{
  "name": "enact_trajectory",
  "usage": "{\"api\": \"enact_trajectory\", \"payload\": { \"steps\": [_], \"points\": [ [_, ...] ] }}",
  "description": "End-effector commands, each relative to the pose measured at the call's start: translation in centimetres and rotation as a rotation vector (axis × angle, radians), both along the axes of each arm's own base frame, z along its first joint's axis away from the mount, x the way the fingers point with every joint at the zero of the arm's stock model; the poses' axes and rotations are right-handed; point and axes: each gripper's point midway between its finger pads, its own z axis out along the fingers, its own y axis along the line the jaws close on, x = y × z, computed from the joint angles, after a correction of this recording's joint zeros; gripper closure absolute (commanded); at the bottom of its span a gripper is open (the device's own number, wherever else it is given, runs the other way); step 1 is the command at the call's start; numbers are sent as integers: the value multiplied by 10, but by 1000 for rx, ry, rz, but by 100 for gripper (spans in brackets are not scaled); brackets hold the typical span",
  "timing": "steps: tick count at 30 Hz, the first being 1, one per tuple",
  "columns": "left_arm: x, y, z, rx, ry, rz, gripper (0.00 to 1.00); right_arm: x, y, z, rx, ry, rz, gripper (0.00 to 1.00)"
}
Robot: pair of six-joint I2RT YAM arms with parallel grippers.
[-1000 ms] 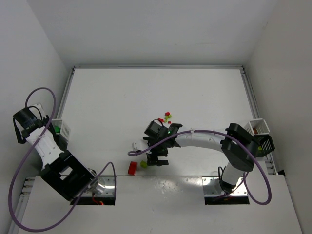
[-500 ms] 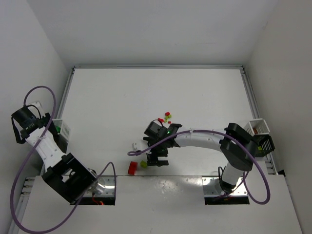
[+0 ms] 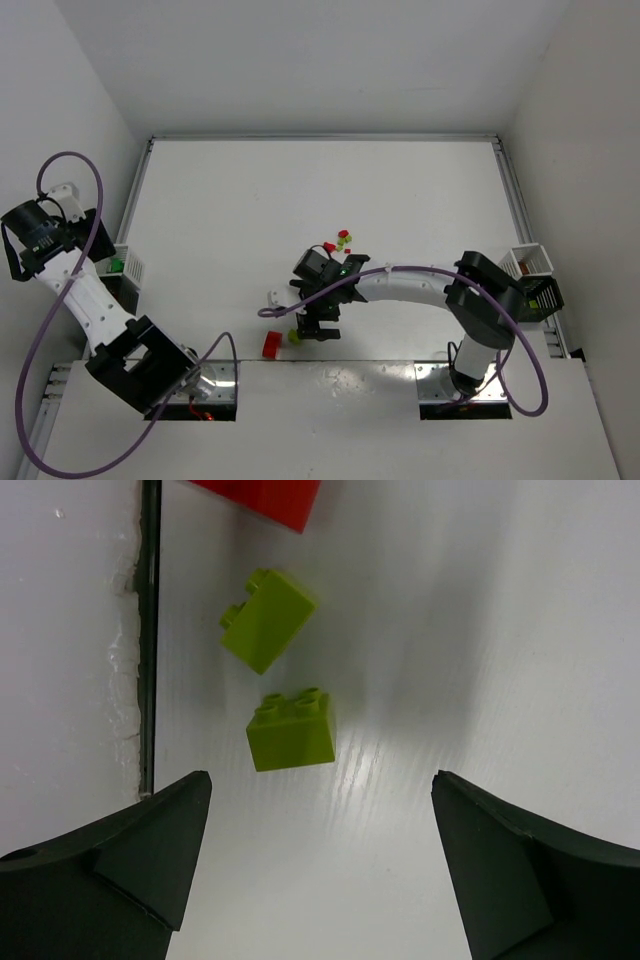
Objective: Sort the legos into containers by color
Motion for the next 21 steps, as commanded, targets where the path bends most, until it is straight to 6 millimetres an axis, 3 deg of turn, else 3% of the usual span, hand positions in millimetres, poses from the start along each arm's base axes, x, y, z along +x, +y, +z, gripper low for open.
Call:
{"api": "enact_trajectory", "payload": {
  "steps": [1, 5, 12, 20, 21],
  "points": [
    [4, -15, 9, -51, -49, -55, 41, 0, 25, 11, 90, 13, 22, 8],
    [7, -17, 16, -52, -66, -70, 41, -4, 28, 1, 74, 44, 51, 8],
    [9, -17, 11, -73, -58, -75, 41, -5, 32, -9, 52, 53, 67, 12],
    [9, -16, 11, -67, -55, -82, 41, -5, 32, -17, 43, 59, 66, 29],
    [10, -18, 11, -72, -61, -89, 41, -4, 31, -17, 38, 56, 55, 37]
  ]
}}
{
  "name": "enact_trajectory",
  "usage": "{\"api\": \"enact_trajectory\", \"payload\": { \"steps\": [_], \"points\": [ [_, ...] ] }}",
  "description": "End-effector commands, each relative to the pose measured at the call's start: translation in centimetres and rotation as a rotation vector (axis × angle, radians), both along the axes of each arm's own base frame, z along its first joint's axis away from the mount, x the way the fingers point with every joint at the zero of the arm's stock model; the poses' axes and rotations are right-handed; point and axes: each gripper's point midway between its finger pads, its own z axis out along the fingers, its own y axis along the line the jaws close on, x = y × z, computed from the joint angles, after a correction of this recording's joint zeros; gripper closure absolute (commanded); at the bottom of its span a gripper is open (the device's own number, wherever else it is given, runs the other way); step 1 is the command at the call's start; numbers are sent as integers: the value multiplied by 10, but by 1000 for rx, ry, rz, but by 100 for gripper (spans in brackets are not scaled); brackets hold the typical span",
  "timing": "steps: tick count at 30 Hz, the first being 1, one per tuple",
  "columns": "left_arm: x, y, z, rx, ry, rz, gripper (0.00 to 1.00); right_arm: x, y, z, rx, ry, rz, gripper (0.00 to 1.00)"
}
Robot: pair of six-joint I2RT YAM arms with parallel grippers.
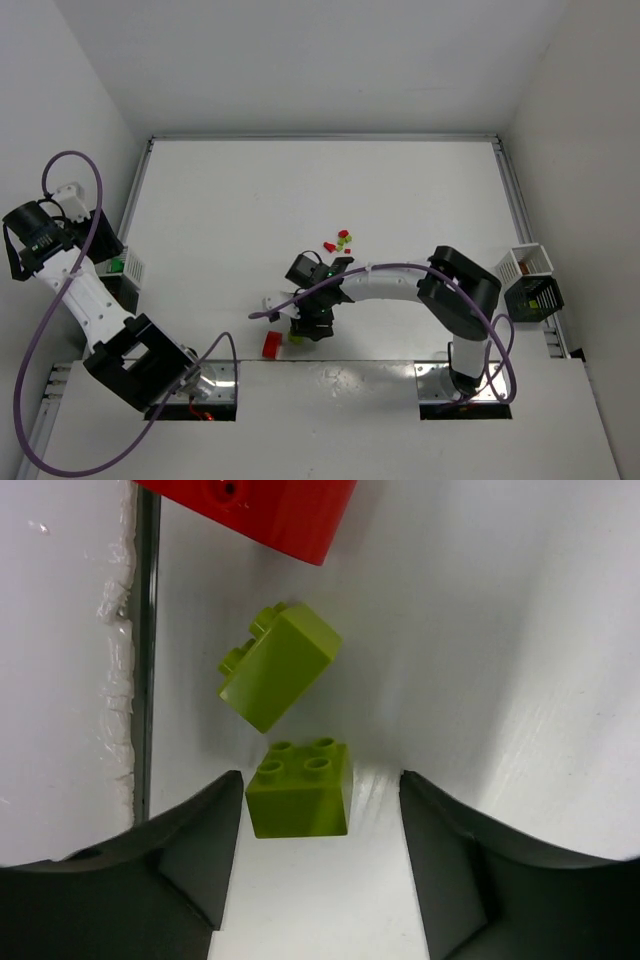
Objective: Sort the legos into containers by color
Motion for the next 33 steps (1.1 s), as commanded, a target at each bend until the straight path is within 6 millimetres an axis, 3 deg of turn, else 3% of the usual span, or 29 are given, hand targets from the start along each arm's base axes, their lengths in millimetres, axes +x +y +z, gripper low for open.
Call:
{"api": "enact_trajectory", "payload": {
  "steps": [1, 3, 6, 9, 12, 14, 16, 17, 19, 22, 23, 24, 26, 27, 28, 29, 31, 32, 33],
  "points": [
    [6, 3, 17, 24, -49, -17, 41, 5, 19, 10, 67, -29, 14, 43],
    [6, 1, 14, 12, -49, -24, 41, 7, 20, 10, 69, -38, 2, 57],
    [7, -3, 14, 14, -52, -60, 41, 6, 13, 6, 42, -33, -10, 70],
    [6, -7, 16, 52, -44, -143, 41, 21, 8, 29, 62, -54, -85, 80],
    [12, -25, 5, 12, -10, -305, 41, 34, -4, 50, 78, -82, -173, 89],
    [10, -49, -8, -69, 62, -412, 41, 50, -20, 70, 89, -105, -287, 96],
    [12, -68, -25, -139, 139, -516, 41, 62, -34, 87, 97, -129, -370, 98],
    [14, -73, -28, -150, 157, -551, 41, 76, -47, 92, 96, -135, -435, 98],
    [20, -89, -35, -149, 188, -640, 41, 84, -64, 102, 92, -133, -494, 98],
    [32, -115, -43, -96, 230, -743, 41, 108, -105, 127, 88, -207, -636, 98],
    [37, -122, -44, -71, 240, -766, 41, 121, -123, 134, 79, -227, -704, 98],
    [41, -146, -46, -54, 256, -825, 41, 127, -141, 138, 46, -244, -753, 98],
    [50, -158, -49, 15, 261, -847, 41, 143, -181, 148, 19, -287, -872, 98],
    [52, -179, -48, 27, 255, -886, 41, 147, -199, 151, -9, -318, -907, 98],
    [56, -187, -51, 40, 249, -902, 41, 149, -215, 152, -28, -333, -930, 98],
    [57, -204, -51, 45, 249, -934, 41, 153, -242, 158, -49, -358, -1002, 98],
    [61, -219, -52, 44, 240, -967, 41, 155, -269, 162, -74, -387, -1060, 98],
    [58, -226, -58, 30, 262, -984, 41, 156, -296, 164, -116, -409, -1117, 98],
    [59, -241, -62, 27, 265, -1020, 41, 155, -309, 164, -144, -410, -1143, 99]
  ]
}}
